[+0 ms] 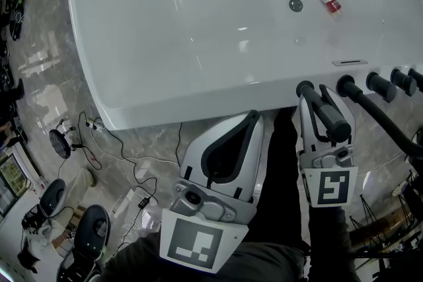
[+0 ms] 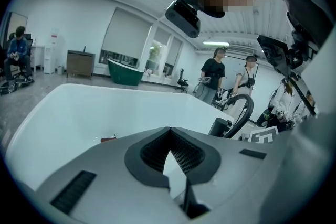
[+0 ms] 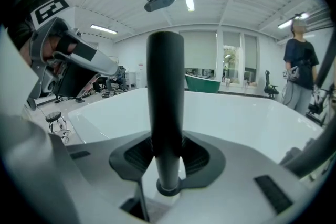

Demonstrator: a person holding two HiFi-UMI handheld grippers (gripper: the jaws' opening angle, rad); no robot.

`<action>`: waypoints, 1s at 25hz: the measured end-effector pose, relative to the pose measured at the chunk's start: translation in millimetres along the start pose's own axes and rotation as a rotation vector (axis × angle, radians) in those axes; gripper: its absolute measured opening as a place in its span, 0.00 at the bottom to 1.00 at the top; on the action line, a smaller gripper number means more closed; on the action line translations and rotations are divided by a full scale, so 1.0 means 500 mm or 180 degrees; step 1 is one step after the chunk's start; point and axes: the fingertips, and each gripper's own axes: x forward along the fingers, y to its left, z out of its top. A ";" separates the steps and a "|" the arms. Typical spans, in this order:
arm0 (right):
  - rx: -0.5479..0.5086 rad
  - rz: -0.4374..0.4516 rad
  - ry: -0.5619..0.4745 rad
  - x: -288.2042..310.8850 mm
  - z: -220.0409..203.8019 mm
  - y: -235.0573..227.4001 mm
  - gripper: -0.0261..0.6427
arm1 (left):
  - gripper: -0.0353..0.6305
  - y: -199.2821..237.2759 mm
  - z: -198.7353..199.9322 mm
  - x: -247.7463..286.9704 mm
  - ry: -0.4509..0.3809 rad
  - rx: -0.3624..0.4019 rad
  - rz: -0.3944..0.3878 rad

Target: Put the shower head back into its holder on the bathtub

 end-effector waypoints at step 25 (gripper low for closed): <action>-0.0008 -0.0075 0.0047 -0.009 -0.005 0.007 0.32 | 0.06 -0.016 -0.013 -0.032 0.0016 0.0063 -0.0008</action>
